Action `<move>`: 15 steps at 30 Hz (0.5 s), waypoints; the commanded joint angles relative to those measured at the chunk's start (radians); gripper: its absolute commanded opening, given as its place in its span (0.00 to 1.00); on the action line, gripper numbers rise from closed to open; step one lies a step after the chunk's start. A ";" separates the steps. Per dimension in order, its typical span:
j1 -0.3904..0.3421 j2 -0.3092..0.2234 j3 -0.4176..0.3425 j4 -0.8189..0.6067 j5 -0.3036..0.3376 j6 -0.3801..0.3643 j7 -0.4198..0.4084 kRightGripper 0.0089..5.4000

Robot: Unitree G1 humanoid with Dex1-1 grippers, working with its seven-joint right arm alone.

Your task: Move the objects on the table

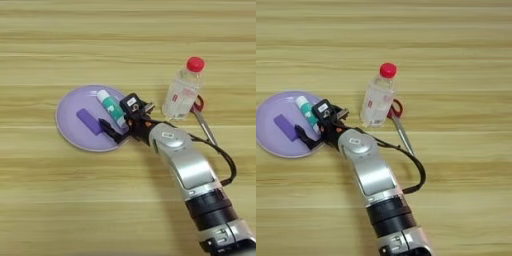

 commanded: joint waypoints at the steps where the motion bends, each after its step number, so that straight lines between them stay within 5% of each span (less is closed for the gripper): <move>1: -0.059 -0.011 -0.012 0.001 0.005 0.021 -0.010 0.99; 15: -0.080 -0.006 -0.034 0.031 0.015 0.073 -0.023 0.99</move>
